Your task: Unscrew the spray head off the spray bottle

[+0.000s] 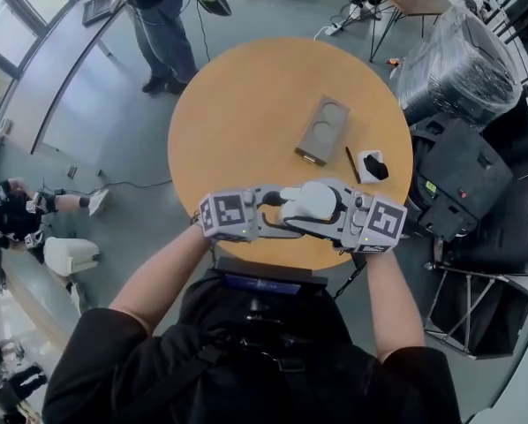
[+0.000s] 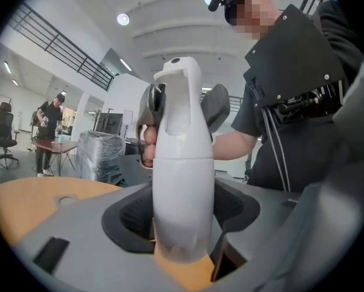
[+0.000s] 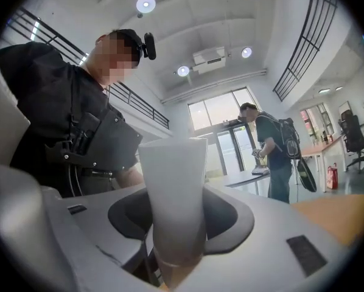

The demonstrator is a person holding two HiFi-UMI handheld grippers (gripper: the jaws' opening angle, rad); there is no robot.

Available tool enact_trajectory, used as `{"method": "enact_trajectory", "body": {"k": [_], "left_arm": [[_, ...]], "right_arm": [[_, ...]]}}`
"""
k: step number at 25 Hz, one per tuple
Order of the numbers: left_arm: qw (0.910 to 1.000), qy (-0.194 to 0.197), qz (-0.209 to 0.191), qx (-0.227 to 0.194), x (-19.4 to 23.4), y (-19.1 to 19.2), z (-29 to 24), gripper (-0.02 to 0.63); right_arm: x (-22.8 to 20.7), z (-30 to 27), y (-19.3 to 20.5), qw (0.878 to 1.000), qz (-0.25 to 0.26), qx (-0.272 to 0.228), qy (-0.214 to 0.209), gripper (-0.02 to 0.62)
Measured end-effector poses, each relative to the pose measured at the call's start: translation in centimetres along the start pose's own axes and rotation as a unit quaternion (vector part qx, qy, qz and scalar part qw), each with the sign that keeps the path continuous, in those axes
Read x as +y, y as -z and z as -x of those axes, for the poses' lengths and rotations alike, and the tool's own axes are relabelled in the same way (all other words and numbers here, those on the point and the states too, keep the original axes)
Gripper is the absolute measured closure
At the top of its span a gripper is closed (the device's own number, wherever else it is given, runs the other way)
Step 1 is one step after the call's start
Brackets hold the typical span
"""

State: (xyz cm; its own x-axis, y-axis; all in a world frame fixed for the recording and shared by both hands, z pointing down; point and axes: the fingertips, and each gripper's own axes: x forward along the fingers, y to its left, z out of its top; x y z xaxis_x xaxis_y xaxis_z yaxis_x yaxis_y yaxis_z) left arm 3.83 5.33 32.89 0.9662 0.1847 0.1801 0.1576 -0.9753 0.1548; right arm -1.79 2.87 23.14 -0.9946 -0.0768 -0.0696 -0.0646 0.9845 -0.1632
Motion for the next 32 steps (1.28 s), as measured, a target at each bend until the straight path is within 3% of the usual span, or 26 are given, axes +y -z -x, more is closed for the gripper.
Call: {"method": "enact_trajectory", "body": {"k": [3,5,8,12,16,17,20,28,30,32], "left_arm": [[0.9963,-0.085,0.001,0.010,3.1,0.3,0.5,0.302],[0.9888,-0.149,-0.001,0.014,5.2,0.2,1.3,0.301],[0.9772,-0.212,0.000,-0.004,6.9,-0.3,1.7,0.301],[0.9575,-0.284,0.000,-0.049,8.2,-1.5,1.7,0.301],[0.9376,-0.344,-0.021,-0.049,8.9,-2.4,1.3,0.301],[0.9344,-0.352,-0.023,-0.047,9.0,-2.5,1.1,0.301],[0.9348,-0.352,-0.019,-0.047,9.0,-2.5,1.3,0.301],[0.9592,-0.279,-0.036,-0.031,8.3,-2.2,1.2,0.302],[0.9700,-0.239,-0.027,-0.039,7.6,-2.3,0.9,0.303],[0.9848,-0.164,-0.007,-0.058,6.1,-2.3,0.4,0.304]], "right_arm": [[-3.3,0.9,0.3,0.995,0.006,0.006,0.095,0.366],[-5.8,1.8,0.3,0.984,0.003,0.008,0.179,0.331],[-7.5,2.8,0.0,0.964,-0.004,-0.010,0.266,0.304],[-8.1,2.6,-0.6,0.943,-0.002,-0.033,0.332,0.304],[-8.8,2.6,-0.8,0.917,0.012,-0.034,0.397,0.304],[-9.0,2.7,-0.9,0.913,0.014,-0.035,0.406,0.337],[-9.1,2.4,-1.0,0.917,0.020,-0.031,0.397,0.342],[-8.0,1.9,-1.0,0.946,0.036,-0.021,0.320,0.341],[-7.3,1.6,-1.2,0.957,0.039,-0.022,0.286,0.341],[-5.9,1.2,-1.4,0.974,0.037,-0.023,0.221,0.350]]}}
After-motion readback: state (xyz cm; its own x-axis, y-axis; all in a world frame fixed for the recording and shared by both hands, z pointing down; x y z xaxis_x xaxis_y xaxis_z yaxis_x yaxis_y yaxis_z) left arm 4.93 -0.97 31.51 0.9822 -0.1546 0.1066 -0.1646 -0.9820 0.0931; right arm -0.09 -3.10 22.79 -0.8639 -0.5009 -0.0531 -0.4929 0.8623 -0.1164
